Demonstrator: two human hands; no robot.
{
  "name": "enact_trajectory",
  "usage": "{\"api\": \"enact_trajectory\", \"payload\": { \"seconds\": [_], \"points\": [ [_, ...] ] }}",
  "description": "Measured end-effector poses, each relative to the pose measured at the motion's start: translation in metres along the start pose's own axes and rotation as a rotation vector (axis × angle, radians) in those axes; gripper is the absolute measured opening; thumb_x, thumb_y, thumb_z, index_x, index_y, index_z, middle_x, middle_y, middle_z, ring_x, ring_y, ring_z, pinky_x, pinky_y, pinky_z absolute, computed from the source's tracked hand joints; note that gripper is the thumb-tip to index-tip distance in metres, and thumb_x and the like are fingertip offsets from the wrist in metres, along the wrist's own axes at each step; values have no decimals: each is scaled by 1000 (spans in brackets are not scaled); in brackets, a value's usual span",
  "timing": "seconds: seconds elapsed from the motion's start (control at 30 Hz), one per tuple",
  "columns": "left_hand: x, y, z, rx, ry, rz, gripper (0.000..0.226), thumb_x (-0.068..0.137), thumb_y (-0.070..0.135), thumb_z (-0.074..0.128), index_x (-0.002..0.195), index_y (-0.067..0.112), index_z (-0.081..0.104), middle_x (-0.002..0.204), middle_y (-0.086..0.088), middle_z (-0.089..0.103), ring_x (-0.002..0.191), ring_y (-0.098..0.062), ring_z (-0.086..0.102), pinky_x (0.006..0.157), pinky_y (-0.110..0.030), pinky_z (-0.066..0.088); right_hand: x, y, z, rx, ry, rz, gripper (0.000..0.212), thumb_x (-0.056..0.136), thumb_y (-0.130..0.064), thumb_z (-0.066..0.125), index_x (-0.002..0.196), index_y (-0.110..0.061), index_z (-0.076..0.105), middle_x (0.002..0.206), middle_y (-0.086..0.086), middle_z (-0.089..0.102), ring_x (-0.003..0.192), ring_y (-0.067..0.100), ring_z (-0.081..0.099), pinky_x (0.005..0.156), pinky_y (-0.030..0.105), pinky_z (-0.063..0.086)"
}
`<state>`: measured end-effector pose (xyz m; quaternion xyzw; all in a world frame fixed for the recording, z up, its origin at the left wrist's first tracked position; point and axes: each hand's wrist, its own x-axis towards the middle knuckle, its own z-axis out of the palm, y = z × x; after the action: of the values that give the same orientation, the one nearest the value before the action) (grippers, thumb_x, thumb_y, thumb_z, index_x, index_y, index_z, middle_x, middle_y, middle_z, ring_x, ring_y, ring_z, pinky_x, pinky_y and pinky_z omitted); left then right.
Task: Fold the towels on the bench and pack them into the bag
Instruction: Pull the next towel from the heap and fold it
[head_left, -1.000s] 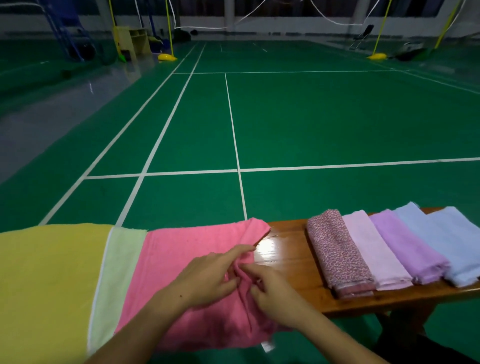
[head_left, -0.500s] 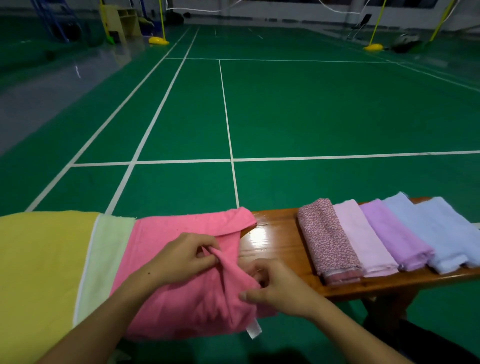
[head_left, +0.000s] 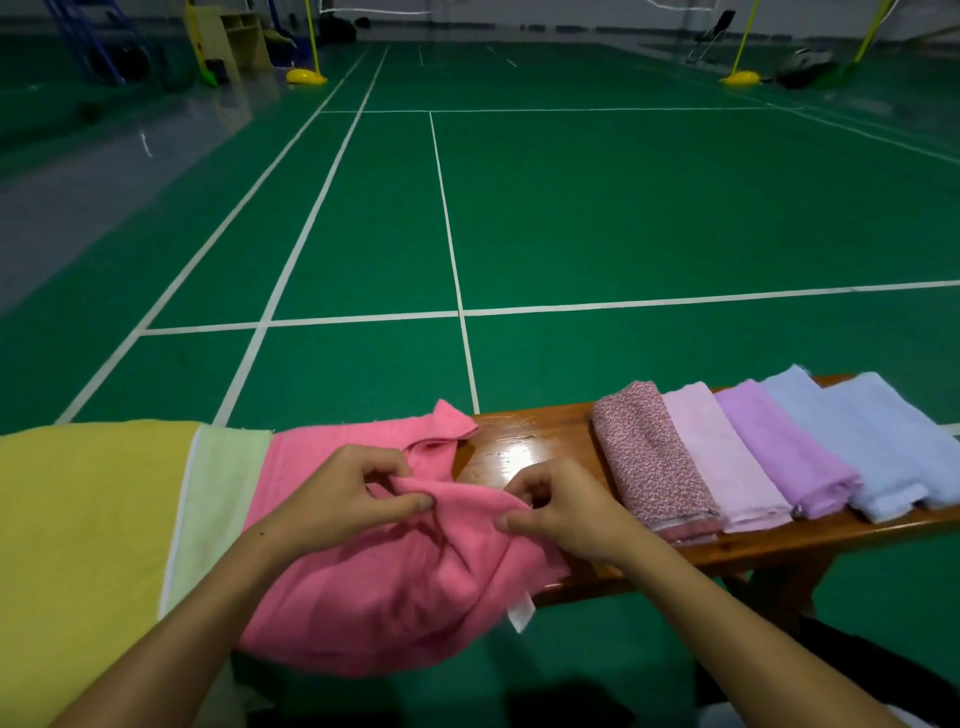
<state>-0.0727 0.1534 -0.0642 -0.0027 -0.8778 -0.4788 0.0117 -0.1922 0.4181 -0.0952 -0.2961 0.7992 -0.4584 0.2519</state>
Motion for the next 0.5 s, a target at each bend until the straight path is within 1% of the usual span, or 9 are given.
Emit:
{"api": "enact_trajectory", "payload": {
  "seconds": [0.07, 0.13, 0.2, 0.23, 0.3, 0.37, 0.43, 0.5],
  "points": [
    [-2, 3, 0, -39, 6, 20, 19, 85, 19, 89, 74, 14, 75, 69, 0, 71, 64, -7, 61, 59, -21, 44, 15, 3, 5, -9, 79, -41, 12, 77, -26, 86, 84, -19, 80, 79, 9, 76, 68, 9, 62, 63, 43, 52],
    [-4, 6, 0, -57, 17, 50, 21, 84, 20, 89, 71, 18, 72, 67, 7, 64, 62, -2, 54, 58, -18, 40, 29, 4, 12, 14, 127, -67, 13, 76, -33, 82, 85, -24, 80, 80, 3, 77, 71, 10, 65, 70, 49, 55],
    [-6, 9, -1, -82, 31, 55, 23, 83, 18, 89, 70, 18, 70, 67, 11, 60, 59, 1, 48, 57, -15, 37, 41, 3, 20, 17, 154, -93, 15, 74, -37, 78, 86, -28, 80, 87, -4, 78, 83, 12, 72, 79, 50, 59],
    [-7, 11, -2, -98, 35, 49, 22, 83, 18, 89, 72, 16, 71, 67, 10, 59, 58, 1, 48, 57, -15, 37, 46, 2, 23, 20, 168, -109, 17, 73, -40, 78, 87, -30, 80, 94, -4, 77, 92, 13, 72, 84, 50, 59],
    [-9, 13, -5, -124, 36, 36, 20, 84, 16, 88, 74, 11, 72, 69, 9, 60, 57, 1, 49, 57, -13, 38, 54, -1, 27, 72, 165, -134, 17, 71, -41, 79, 87, -35, 81, 115, -3, 71, 107, 9, 69, 96, 43, 59],
    [-12, 15, -8, -144, 30, 21, 19, 84, 11, 87, 75, 11, 71, 69, 12, 61, 52, 3, 49, 56, -9, 37, 59, -6, 29, 133, 137, -153, 14, 73, -31, 84, 86, -36, 82, 135, -5, 61, 119, 3, 66, 104, 34, 56],
    [-14, 16, -11, -146, 25, 17, 19, 84, 9, 87, 75, 10, 71, 68, 15, 60, 50, 3, 48, 55, -8, 36, 63, -10, 29, 181, 109, -169, 18, 79, -11, 87, 87, -27, 84, 146, -7, 54, 125, -3, 62, 102, 23, 53],
    [-16, 16, -14, -152, 31, 11, 18, 85, 7, 86, 76, 7, 71, 66, 16, 59, 50, 3, 48, 55, -8, 35, 66, -13, 29, 225, 79, -188, 21, 82, 1, 84, 88, -18, 83, 145, -5, 59, 126, -3, 62, 96, 13, 49]
  ]
}}
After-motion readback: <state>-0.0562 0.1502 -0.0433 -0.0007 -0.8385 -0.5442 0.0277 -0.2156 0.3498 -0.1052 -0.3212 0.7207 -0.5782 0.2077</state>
